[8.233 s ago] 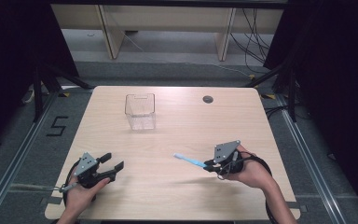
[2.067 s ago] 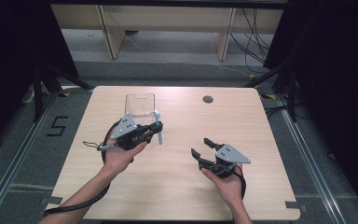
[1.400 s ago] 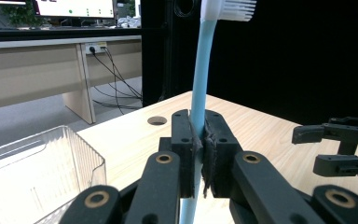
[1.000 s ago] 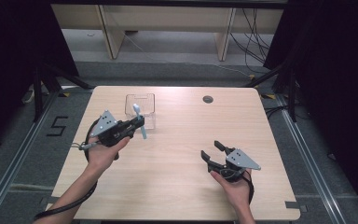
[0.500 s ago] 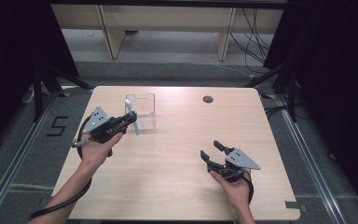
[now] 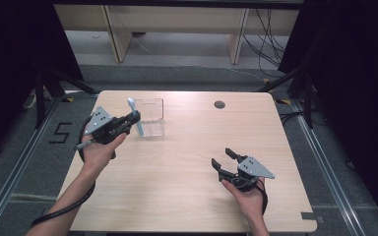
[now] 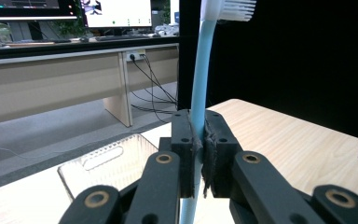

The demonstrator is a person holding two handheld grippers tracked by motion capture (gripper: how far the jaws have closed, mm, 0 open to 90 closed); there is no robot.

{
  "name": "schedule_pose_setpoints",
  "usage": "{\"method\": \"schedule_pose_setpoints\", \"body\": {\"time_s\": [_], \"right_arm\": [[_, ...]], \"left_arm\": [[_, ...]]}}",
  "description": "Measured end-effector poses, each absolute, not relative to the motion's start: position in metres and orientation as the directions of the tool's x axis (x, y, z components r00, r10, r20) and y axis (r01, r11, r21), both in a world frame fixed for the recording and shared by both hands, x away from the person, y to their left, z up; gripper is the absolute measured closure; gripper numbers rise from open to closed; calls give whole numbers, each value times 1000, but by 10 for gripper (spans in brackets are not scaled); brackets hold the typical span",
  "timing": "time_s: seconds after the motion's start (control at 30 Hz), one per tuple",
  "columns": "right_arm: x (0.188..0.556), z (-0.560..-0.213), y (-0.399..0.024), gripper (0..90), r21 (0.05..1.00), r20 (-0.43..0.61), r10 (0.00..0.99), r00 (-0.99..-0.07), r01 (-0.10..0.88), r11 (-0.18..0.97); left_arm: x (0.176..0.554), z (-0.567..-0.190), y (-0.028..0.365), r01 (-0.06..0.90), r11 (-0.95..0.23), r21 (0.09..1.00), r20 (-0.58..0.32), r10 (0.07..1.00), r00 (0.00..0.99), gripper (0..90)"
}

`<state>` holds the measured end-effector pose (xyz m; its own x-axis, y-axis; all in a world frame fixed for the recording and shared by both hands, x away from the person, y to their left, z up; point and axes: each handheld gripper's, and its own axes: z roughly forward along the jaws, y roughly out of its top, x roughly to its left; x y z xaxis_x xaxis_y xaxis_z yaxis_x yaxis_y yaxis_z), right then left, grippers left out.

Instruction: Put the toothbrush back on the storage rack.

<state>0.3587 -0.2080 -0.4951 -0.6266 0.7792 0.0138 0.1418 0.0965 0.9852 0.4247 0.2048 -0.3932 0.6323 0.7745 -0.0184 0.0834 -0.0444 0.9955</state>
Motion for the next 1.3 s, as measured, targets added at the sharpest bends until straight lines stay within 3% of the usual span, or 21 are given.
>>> {"method": "schedule_pose_setpoints", "body": {"time_s": [1.3], "right_arm": [[358,-495,-207,341,983,41,784,-619,167,80]], "left_arm": [[467,-380,207,48,-41,998,6,821,570,836]]}}
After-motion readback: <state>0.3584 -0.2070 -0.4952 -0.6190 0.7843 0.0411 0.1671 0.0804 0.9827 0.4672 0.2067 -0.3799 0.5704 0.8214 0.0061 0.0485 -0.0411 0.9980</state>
